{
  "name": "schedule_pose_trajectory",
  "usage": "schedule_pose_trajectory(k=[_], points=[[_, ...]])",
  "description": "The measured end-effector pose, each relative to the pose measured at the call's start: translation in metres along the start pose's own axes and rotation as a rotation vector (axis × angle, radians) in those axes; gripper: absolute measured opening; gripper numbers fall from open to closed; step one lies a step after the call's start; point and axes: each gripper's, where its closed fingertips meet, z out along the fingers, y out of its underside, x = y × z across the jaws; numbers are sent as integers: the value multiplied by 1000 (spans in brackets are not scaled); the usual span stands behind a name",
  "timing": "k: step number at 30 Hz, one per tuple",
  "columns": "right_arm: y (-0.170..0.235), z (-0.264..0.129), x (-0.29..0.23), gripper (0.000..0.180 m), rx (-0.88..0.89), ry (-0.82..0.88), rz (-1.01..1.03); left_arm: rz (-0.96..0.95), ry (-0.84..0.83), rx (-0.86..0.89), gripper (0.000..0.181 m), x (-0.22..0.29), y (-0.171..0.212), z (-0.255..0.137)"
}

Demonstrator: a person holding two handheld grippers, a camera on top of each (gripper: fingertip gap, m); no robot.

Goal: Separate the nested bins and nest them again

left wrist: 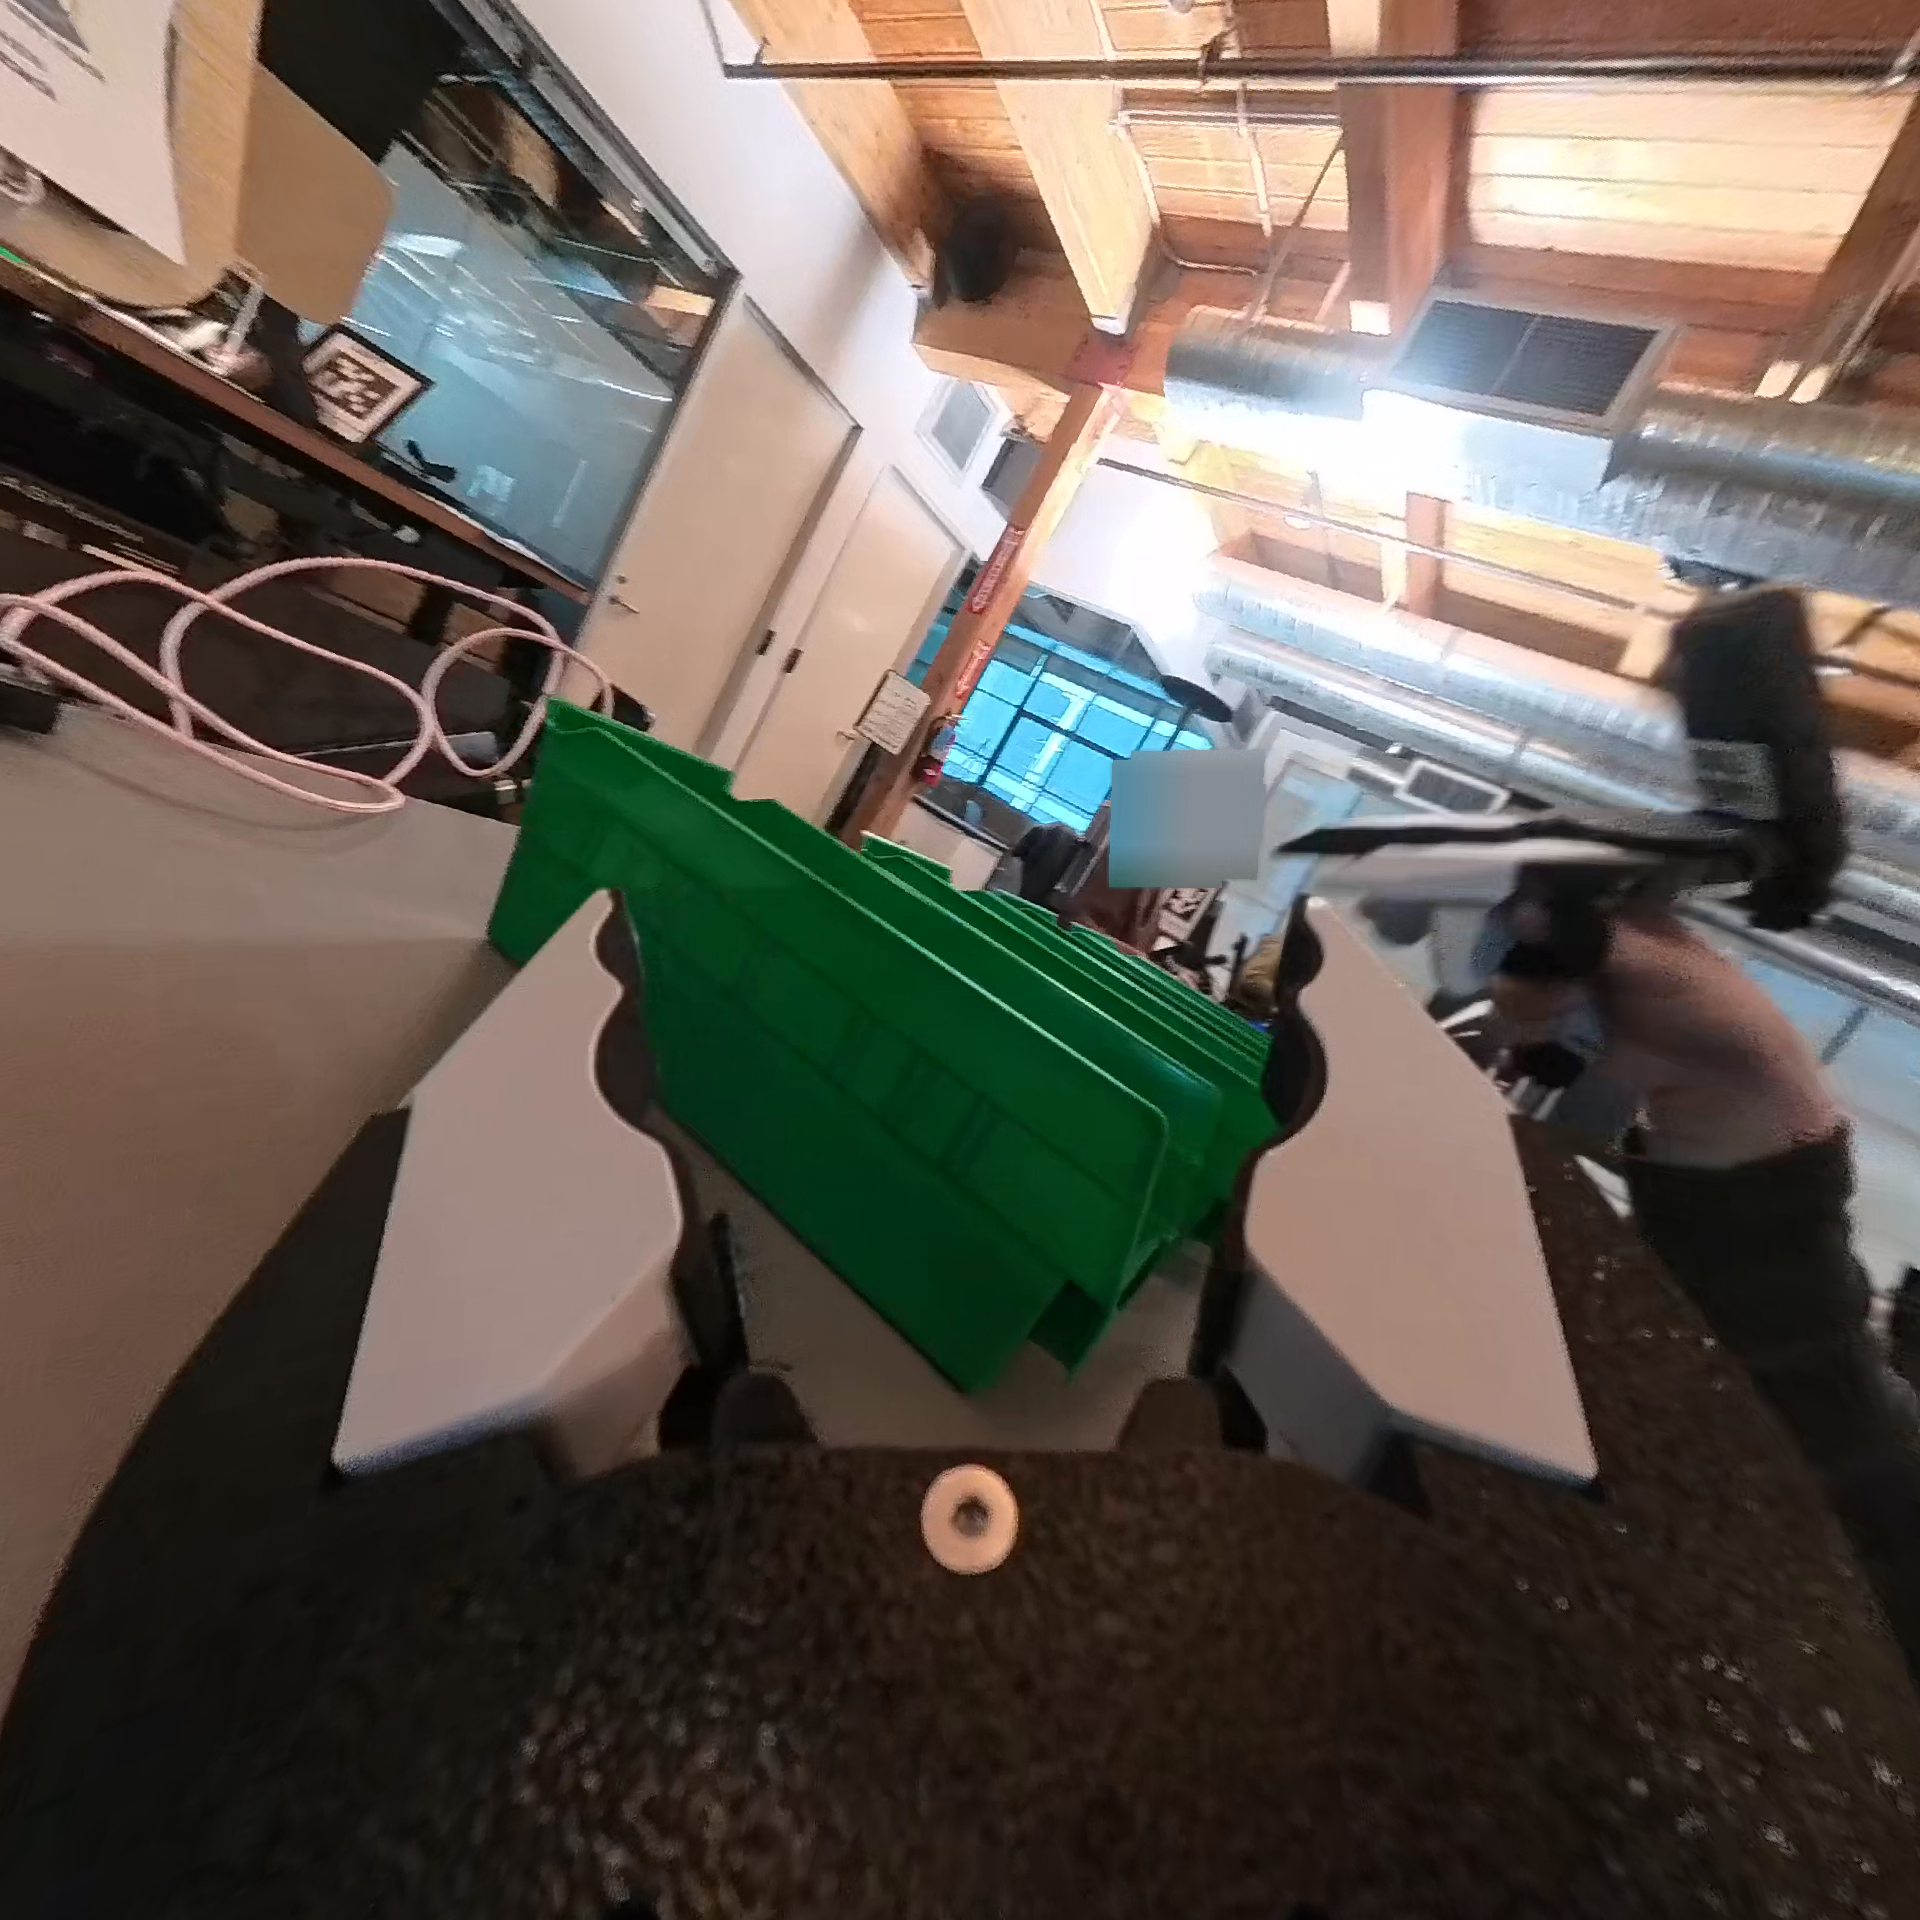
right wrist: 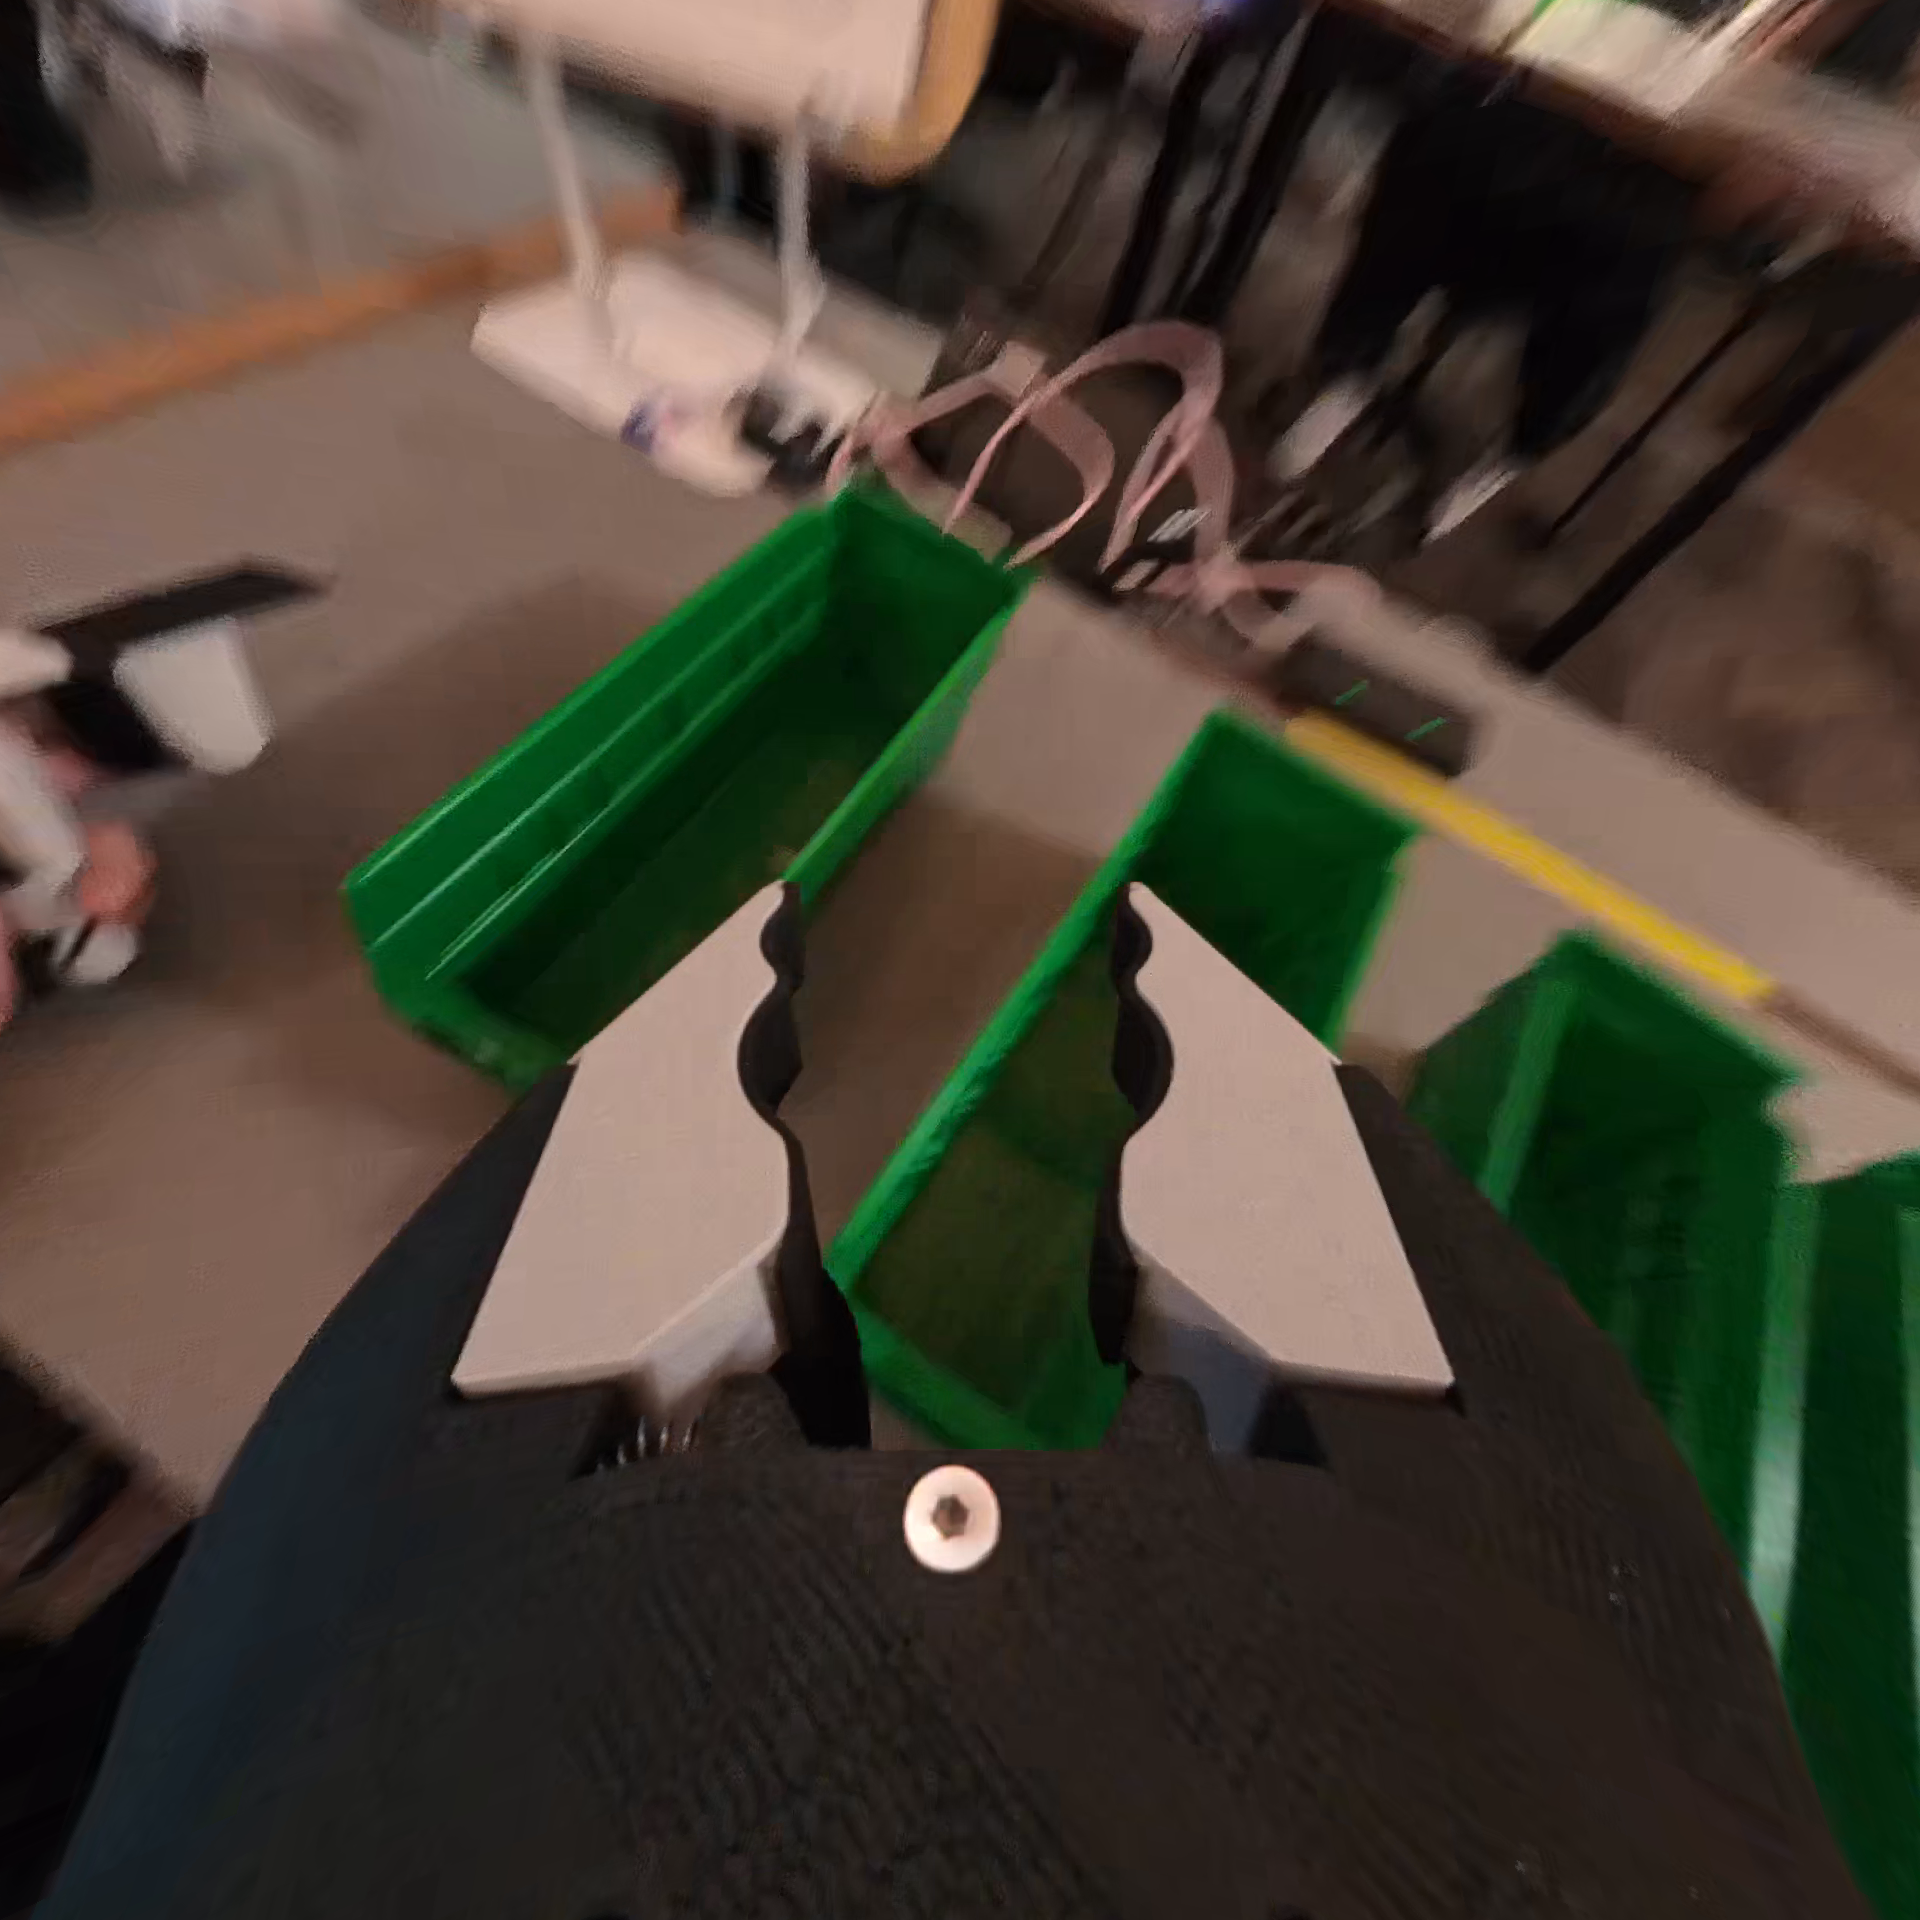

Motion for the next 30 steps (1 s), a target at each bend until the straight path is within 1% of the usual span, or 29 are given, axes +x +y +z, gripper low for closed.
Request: schedule_pose_trajectory(k=[3,5,7,9,12,14,15,16,17,19,21,22,23,24,27,28,29,30], points=[[-41,-52,66,55,293,152,5,28,-128,3,118,-16,2,0],[-59,-86,106,54,450,230,12,60,-185,10,121,-20,2,-1],[-66,-115,145,54,559,308,12,118,-255,22,128,-24,-1,-3],[-62,-137,181,54,609,374,9,191,-359,42,131,-27,-4,-11],[-46,-164,230,70,636,476,6,304,-462,69,131,-14,-12,-21],[-41,-186,261,98,695,562,27,360,-488,66,132,7,-17,-17],[-40,-199,274,103,738,608,46,352,-474,49,126,23,-17,-9],[-40,-211,285,106,781,643,63,303,-434,18,120,43,-14,3],[-40,-222,294,108,823,672,77,257,-357,-9,118,69,-9,19],[-39,-238,305,108,885,710,87,211,-199,-64,117,121,4,56],[-35,-243,311,108,914,719,88,231,-126,-170,121,151,29,91],[-34,-245,314,107,930,719,86,258,-122,-243,126,158,44,109],[-35,-244,316,107,930,705,77,281,-123,-304,137,162,58,125],[-34,-242,319,106,916,692,73,287,-112,-336,144,167,68,142],[-32,-235,328,104,890,657,79,275,14,-344,148,192,88,189],[-33,-233,330,104,899,639,82,287,18,-353,152,192,93,203],[-34,-231,332,103,910,619,83,318,-13,-372,159,186,99,216],[-36,-229,334,102,919,601,83,362,-54,-409,159,176,105,227]])
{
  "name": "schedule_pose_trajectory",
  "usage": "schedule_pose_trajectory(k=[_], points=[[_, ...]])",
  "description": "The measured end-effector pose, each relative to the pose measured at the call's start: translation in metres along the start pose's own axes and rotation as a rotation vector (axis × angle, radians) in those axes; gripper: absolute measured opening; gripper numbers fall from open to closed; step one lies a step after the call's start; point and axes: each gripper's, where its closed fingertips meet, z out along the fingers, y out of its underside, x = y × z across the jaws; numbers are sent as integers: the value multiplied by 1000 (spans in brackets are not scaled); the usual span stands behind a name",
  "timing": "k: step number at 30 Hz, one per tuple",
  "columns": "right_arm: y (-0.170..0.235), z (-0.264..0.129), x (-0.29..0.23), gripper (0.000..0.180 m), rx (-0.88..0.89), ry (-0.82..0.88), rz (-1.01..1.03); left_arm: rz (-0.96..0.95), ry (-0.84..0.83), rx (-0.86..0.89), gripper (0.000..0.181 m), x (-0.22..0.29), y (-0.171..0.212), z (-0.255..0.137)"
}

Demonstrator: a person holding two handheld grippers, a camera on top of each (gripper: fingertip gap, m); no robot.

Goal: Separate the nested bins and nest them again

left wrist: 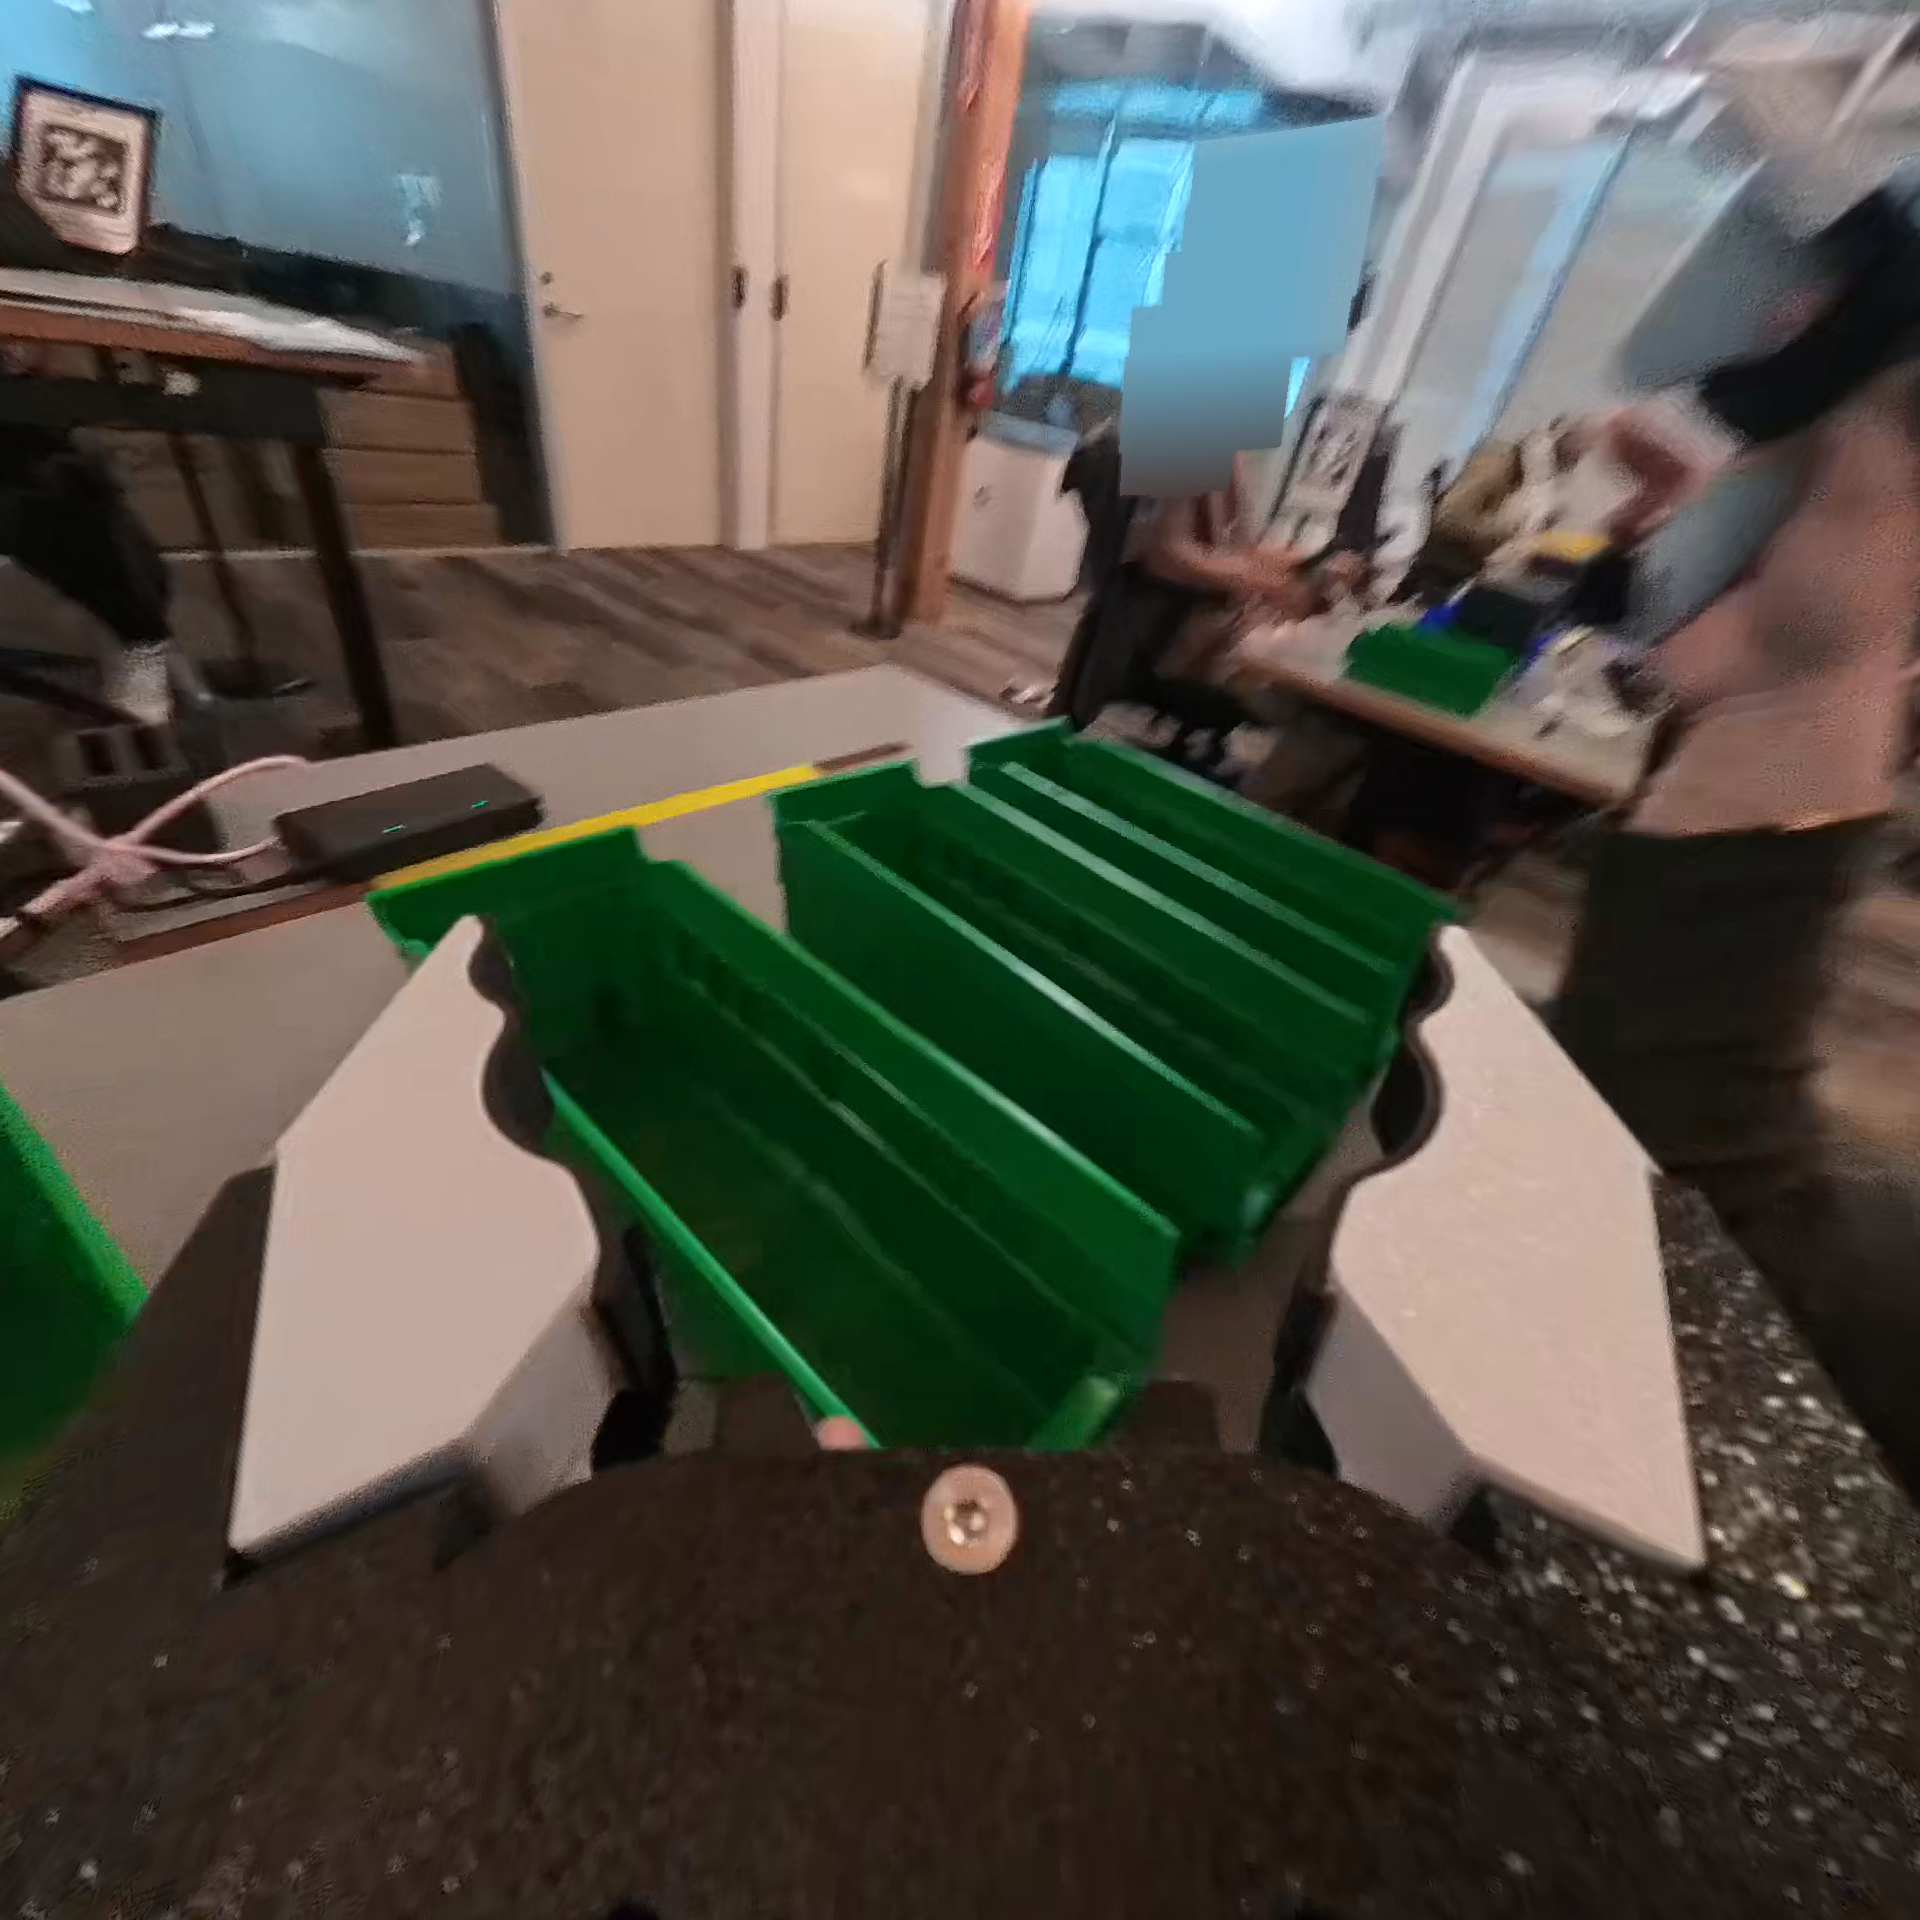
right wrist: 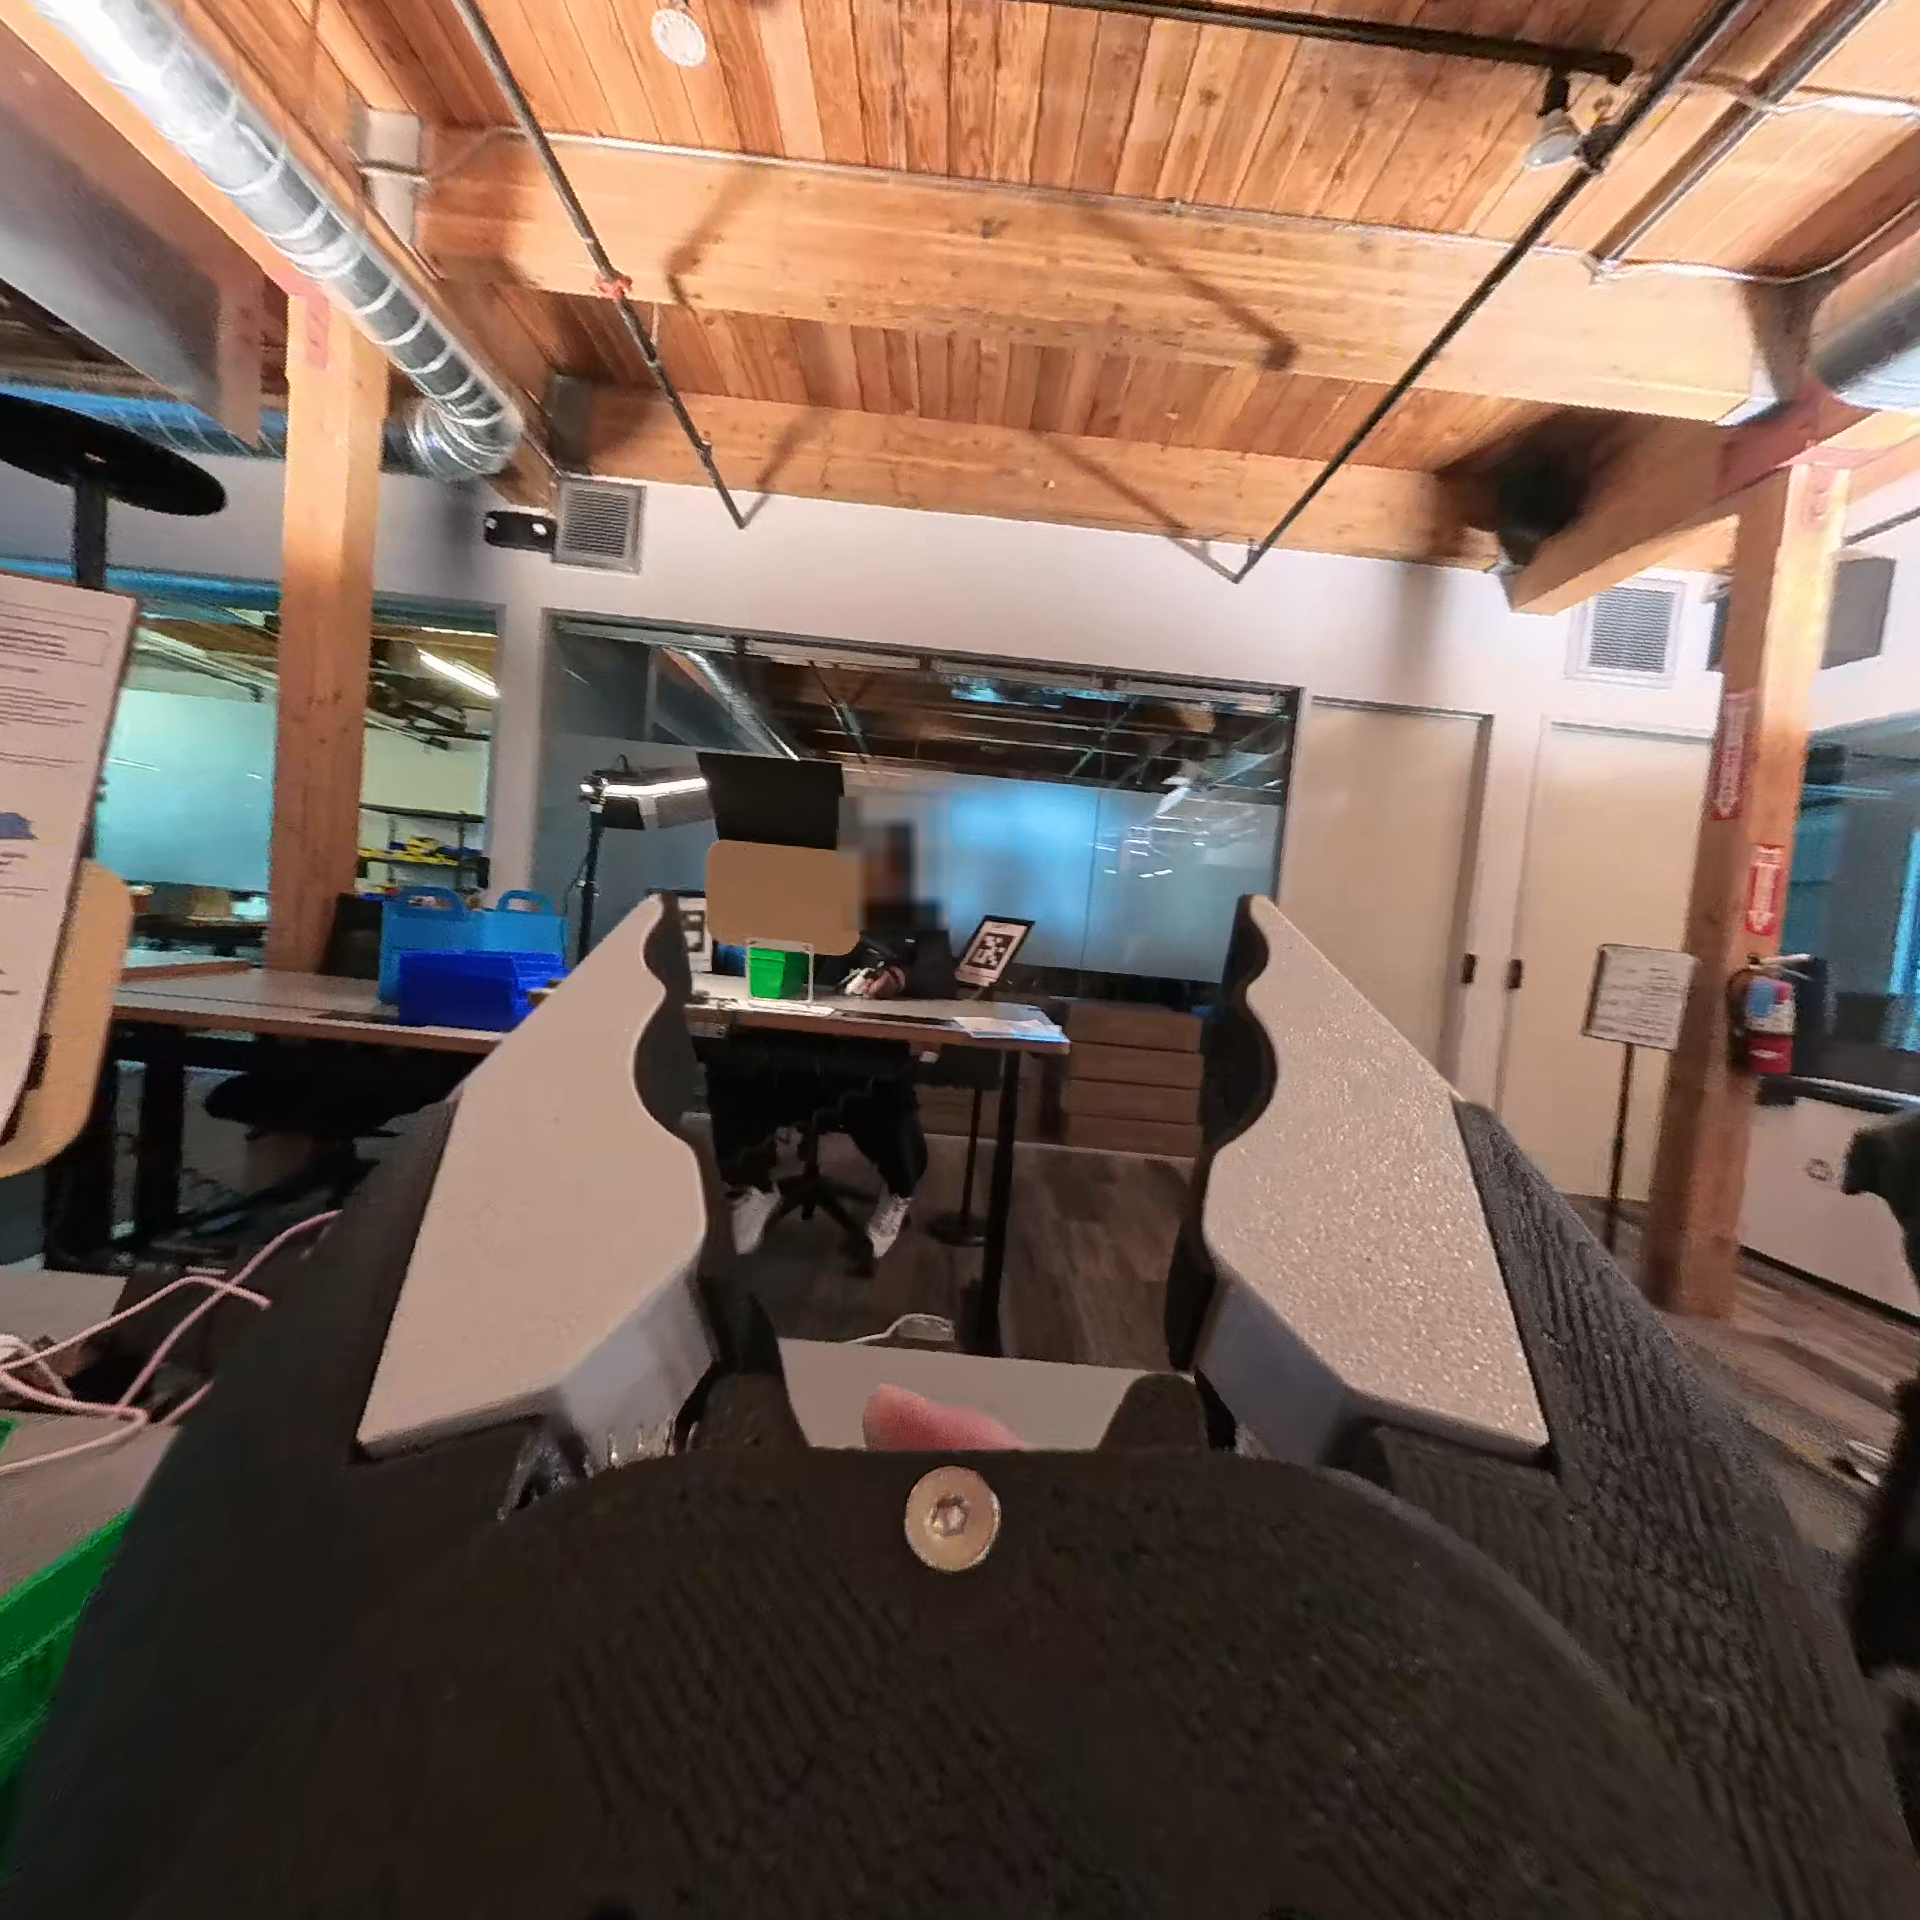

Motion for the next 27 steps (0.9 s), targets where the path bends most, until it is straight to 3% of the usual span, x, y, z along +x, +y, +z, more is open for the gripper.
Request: schedule_pose_trajectory(k=[6,8,12,14,22,27], points=[[21,17,6,102,-38,-66,92,190,-51,-240,159,-13,25,64],[32,23,4,102,-70,-100,140,212,-126,-395,159,-32,46,74],[51,31,-4,102,-141,-164,193,-50,-229,-644,162,-64,94,83],[57,33,-10,102,-168,-190,200,-46,-327,-802,160,-84,120,77],[63,35,-28,102,-195,-266,219,-47,-415,-977,160,-90,137,86],[61,33,-31,102,-194,-286,218,-82,-411,-979,154,-90,138,87]])
